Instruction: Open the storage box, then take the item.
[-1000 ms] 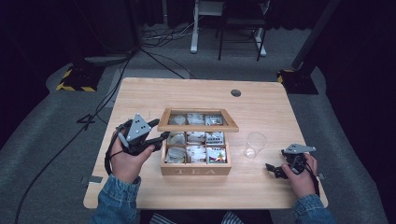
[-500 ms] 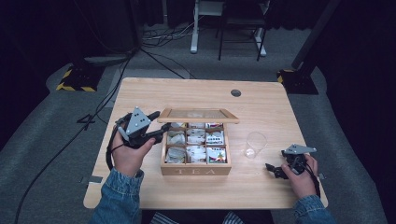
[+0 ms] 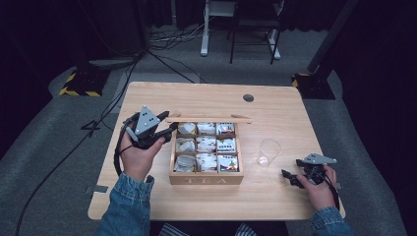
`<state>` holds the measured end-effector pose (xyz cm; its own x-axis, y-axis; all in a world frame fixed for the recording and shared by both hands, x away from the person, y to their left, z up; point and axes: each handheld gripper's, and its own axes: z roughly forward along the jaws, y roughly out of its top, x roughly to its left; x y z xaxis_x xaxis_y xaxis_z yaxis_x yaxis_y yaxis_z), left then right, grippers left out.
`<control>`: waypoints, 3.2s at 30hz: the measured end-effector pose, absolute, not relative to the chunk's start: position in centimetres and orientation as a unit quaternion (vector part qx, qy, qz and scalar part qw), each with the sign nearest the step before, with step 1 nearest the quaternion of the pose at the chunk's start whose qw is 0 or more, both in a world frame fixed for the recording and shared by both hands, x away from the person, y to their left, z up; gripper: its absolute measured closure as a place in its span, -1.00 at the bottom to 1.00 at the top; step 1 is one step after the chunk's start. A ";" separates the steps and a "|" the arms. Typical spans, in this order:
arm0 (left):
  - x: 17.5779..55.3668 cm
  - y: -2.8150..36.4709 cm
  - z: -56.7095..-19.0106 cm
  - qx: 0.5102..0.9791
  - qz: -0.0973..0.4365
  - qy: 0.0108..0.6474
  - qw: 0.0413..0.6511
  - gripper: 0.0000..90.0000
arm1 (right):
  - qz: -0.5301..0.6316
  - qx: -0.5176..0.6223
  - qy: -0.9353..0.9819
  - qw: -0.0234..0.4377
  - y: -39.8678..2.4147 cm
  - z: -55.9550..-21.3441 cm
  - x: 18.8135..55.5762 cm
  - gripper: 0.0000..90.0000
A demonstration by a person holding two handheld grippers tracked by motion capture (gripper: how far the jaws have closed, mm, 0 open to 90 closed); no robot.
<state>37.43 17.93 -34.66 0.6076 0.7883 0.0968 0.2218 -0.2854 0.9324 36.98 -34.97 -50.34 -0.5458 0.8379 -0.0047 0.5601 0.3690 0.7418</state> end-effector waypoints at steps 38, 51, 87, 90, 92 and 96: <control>38.5 18.2 -34.1 0.744 0.287 0.328 0.507 0.19 | 0.385 0.432 0.794 0.186 -30.9 -42.5 32.5 -0.06; 38.3 18.0 -34.2 0.747 0.292 0.326 0.501 0.19 | 0.397 0.404 0.804 0.181 -28.2 -39.0 32.6 -0.06; 38.3 18.2 -34.3 0.751 0.284 0.327 0.499 0.12 | 0.405 0.319 0.848 0.128 -16.2 -37.5 36.2 -0.15; 38.3 18.3 -34.2 0.750 0.282 0.331 0.499 0.11 | 0.408 0.311 0.849 0.128 -15.5 -37.5 36.5 -0.13; 38.3 18.4 -34.2 0.749 0.281 0.333 0.499 0.11 | 0.408 0.308 0.850 0.128 -15.0 -37.5 36.6 -0.12; 38.3 18.4 -34.2 0.749 0.283 0.331 0.499 0.11 | 0.408 0.300 0.853 0.123 -13.9 -37.6 36.9 -0.12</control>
<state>38.27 18.38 -34.23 0.6212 0.7781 0.0930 0.2141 -0.2827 0.9350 36.86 -13.94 -37.59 -0.7896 0.6127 0.0339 0.4113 0.4873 0.7703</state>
